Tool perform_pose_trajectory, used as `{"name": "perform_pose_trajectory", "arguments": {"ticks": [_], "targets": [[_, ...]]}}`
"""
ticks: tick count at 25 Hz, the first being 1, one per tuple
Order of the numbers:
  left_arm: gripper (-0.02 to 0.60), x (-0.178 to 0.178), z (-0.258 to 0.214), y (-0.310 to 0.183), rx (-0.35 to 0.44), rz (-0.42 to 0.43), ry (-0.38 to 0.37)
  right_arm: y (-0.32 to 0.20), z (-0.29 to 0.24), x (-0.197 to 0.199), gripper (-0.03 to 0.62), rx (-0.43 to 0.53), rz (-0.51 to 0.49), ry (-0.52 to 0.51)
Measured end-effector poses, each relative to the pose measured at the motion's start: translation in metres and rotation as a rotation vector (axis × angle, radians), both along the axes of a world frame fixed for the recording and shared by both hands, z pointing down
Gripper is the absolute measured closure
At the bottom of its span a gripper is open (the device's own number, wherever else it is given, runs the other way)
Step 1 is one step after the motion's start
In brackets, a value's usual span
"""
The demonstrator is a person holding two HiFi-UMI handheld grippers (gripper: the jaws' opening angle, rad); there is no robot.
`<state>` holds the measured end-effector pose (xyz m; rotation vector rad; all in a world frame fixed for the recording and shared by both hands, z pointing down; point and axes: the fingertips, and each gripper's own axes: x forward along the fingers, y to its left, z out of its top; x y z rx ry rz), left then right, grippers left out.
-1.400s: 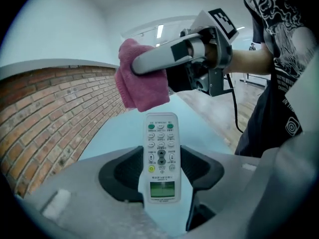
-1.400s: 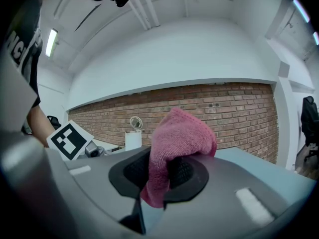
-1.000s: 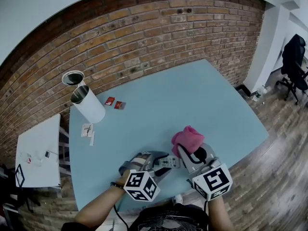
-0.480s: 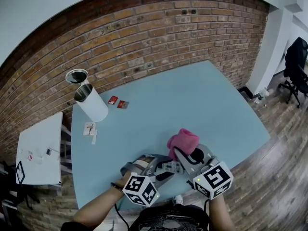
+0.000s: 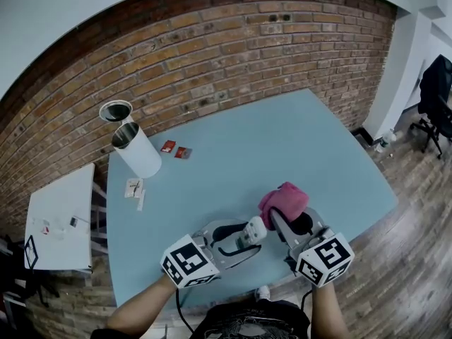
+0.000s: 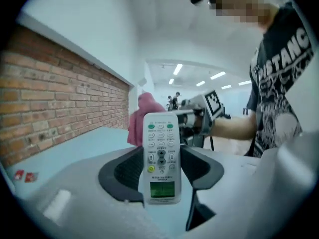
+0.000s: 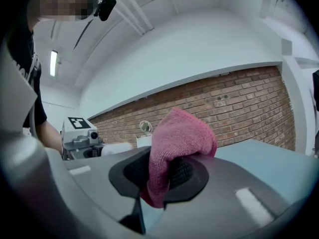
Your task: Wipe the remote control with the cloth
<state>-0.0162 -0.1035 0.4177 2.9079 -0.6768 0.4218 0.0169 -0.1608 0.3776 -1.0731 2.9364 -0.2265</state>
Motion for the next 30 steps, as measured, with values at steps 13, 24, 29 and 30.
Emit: {"name": "perform_pose_trajectory", "arguments": {"ticks": [13,24,29,30], "targets": [[0.348,-0.061,-0.068,-0.054,-0.353,-0.180,0.728,0.043,0.038,-0.048,0.531,-0.080,-0.188,0.045],[0.348,-0.097,-0.074,-0.085,-0.438,-0.327,0.998,0.073,0.037,-0.081,0.531,-0.061,-0.339,0.064],[0.348,-0.091,-0.082,-0.080,-0.481,-0.260,1.077,0.074,0.042,-0.085,0.531,-0.069,-0.353,0.088],[0.348,-0.090,-0.084,-0.078,-0.484,-0.246,1.084,0.074,0.044,-0.085,0.531,-0.071,-0.354,0.092]]}}
